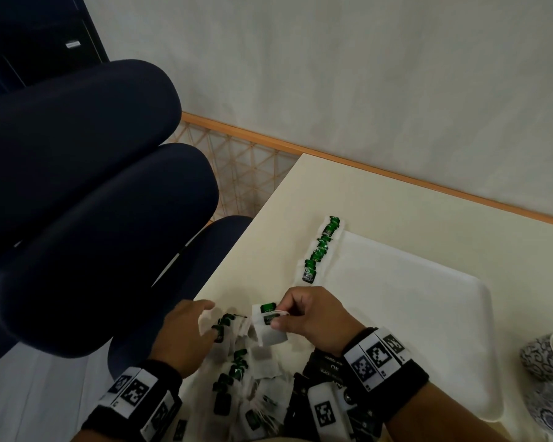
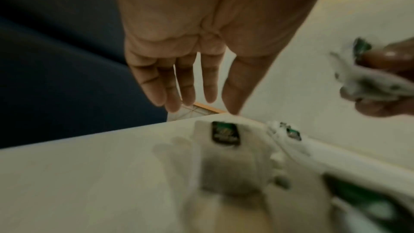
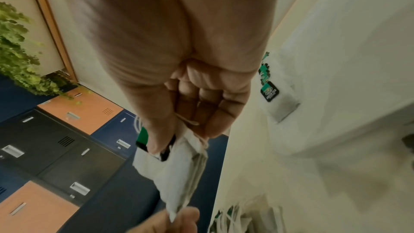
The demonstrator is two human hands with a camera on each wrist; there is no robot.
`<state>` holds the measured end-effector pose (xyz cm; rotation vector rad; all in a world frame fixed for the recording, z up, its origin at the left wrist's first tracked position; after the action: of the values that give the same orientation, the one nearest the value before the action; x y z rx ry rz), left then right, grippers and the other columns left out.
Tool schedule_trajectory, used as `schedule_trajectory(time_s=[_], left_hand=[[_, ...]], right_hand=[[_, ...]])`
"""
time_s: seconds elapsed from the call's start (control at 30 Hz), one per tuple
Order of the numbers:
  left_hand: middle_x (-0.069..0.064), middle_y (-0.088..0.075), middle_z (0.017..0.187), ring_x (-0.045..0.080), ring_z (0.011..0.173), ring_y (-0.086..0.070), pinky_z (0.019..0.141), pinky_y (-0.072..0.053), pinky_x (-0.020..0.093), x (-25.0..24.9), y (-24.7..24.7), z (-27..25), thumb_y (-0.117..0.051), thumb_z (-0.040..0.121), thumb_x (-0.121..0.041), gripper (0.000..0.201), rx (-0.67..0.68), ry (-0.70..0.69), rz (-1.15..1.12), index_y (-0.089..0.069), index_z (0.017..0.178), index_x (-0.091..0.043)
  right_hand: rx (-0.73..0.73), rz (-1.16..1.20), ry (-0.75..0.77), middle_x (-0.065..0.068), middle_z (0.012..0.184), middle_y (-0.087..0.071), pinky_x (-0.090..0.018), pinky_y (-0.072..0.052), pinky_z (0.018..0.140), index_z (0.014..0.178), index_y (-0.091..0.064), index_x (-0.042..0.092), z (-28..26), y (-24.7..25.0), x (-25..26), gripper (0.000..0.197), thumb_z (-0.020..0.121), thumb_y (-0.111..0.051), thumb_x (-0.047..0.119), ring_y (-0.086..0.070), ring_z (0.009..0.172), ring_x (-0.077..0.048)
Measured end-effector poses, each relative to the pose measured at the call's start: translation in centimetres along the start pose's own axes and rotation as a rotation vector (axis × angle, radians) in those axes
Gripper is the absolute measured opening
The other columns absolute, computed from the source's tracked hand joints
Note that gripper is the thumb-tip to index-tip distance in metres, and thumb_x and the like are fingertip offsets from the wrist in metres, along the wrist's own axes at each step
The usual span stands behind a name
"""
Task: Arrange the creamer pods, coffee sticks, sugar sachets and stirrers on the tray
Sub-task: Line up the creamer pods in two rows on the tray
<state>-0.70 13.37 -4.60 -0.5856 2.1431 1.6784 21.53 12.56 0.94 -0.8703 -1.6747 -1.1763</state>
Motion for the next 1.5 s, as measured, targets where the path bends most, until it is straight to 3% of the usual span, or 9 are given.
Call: schedule_trajectory(time_s=[0.1,0.33,0.53,0.7,0.8,0.9,1.1,1.27,1.5], left_hand=[[-0.003,-0.049,0.121,0.015,0.107,-0.052,0.089,-0.045,0.026,0.8,-1.6,0.1,-0.07,0.079,-0.025,0.049,0.137,0.045,0.058,-0.052,0.124,-0.028],[-0.006,-0.057,0.076,0.011,0.071,-0.056,0.059,-0.042,0.022,0.2,-1.2,-0.5,-0.072,0.074,-0.021,0.034,0.112,0.061,-0.045,-0.051,0.098,-0.033],[-0.003,-0.055,0.059,0.013,0.06,-0.055,0.062,-0.05,0.031,-0.2,0.0,-1.5,-0.078,0.07,-0.02,0.038,0.082,0.063,-0.11,-0.048,0.085,-0.038],[-0.003,-0.06,0.063,0.006,0.063,-0.059,0.059,-0.044,0.013,-2.4,1.5,-2.0,-0.08,0.074,-0.023,0.024,0.055,-0.054,-0.184,-0.06,0.081,-0.035],[-0.001,-0.066,0.067,0.01,0.066,-0.063,0.068,-0.05,0.022,-4.7,2.6,-2.3,-0.079,0.076,-0.016,0.032,0.069,-0.135,-0.354,-0.061,0.095,-0.035],[0.002,-0.07,0.073,0.016,0.07,-0.066,0.073,-0.055,0.03,-7.3,3.3,-2.8,-0.074,0.08,-0.009,0.032,0.092,-0.223,-0.457,-0.063,0.098,-0.033],[0.01,-0.068,0.078,0.024,0.074,-0.065,0.071,-0.053,0.026,-9.7,3.3,-3.4,-0.068,0.084,-0.002,0.037,0.127,-0.291,-0.603,-0.061,0.105,-0.032],[0.009,-0.068,0.087,0.027,0.079,-0.067,0.076,-0.056,0.039,-10.1,2.7,-3.5,-0.063,0.087,0.0,0.041,0.154,-0.314,-0.583,-0.058,0.113,-0.031],[0.003,-0.066,0.082,0.018,0.069,-0.066,0.066,-0.057,0.032,-10.4,1.9,-3.4,-0.076,0.077,-0.007,0.048,0.109,-0.299,-0.521,-0.057,0.11,-0.038]], right_hand=[[0.001,-0.019,-0.023,0.011,0.062,-0.058,-0.013,-0.039,0.059,0.066,-0.062,0.023,-0.3,0.1,-0.6,0.021,0.076,-0.079,0.013,-0.047,0.055,0.003],[-0.016,0.002,-0.058,0.011,0.063,-0.06,-0.014,-0.041,0.06,0.065,-0.062,0.025,-0.6,0.4,-1.4,0.024,0.076,-0.079,0.012,-0.05,0.057,0.001],[-0.004,0.028,-0.056,0.008,0.067,-0.062,-0.013,-0.042,0.061,0.068,-0.062,0.02,-0.9,0.5,-1.0,0.021,0.076,-0.078,0.009,-0.053,0.06,0.0],[0.077,0.091,-0.061,0.001,0.067,-0.059,-0.014,-0.041,0.059,0.088,-0.063,0.014,-1.3,-0.2,0.2,0.022,0.075,-0.08,0.01,-0.05,0.059,-0.007],[0.132,0.083,-0.053,-0.001,0.07,-0.06,-0.014,-0.042,0.061,0.096,-0.066,0.018,-1.2,-1.0,1.0,0.027,0.074,-0.081,0.013,-0.051,0.062,-0.008],[0.121,0.049,-0.011,-0.001,0.075,-0.063,-0.017,-0.043,0.064,0.086,-0.069,0.013,-0.8,-1.4,1.8,0.016,0.075,-0.08,0.013,-0.053,0.065,-0.008],[0.02,0.001,0.101,0.003,0.097,-0.067,-0.025,-0.05,0.075,0.073,-0.065,0.022,-0.7,-0.4,2.3,0.018,0.074,-0.08,0.013,-0.061,0.08,-0.017],[0.023,0.042,0.039,-0.001,0.078,-0.066,-0.027,-0.046,0.07,0.074,-0.063,0.021,-0.7,-0.4,1.4,0.016,0.077,-0.077,0.014,-0.054,0.069,-0.009],[-0.019,0.06,0.035,-0.001,0.073,-0.059,-0.02,-0.04,0.061,0.076,-0.059,0.018,-0.5,-0.1,0.8,0.019,0.079,-0.076,0.012,-0.048,0.063,-0.008]])
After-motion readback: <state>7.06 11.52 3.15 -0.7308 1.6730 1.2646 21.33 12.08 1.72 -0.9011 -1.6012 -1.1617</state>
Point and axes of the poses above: each hand's wrist, its own z-axis towards the middle knuckle, its own y-axis out of the back of the hand, x = y × z, the point moved 9 cm from there along z, towards the middle knuckle
